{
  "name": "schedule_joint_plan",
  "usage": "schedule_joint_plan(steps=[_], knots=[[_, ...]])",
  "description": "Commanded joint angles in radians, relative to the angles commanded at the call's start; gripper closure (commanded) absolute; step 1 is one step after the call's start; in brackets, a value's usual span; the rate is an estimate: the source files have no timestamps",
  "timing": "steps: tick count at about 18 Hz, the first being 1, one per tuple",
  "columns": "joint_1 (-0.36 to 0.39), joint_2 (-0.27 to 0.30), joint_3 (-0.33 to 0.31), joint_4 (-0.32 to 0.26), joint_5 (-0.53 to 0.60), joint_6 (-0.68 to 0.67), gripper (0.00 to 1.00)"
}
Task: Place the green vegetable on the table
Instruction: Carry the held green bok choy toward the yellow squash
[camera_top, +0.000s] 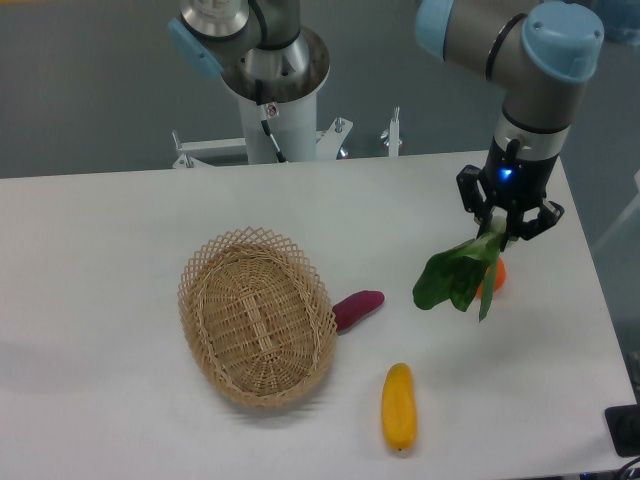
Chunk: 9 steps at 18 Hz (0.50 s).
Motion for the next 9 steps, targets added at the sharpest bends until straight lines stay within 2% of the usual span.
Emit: schedule_joint_plan(steps=[6,9], knots=[[0.005,0.014,-0.034,0.006,0.008,0.002,0.64],[0.008,0.017,-0.096,0.032,0.008,0.028,0.63]])
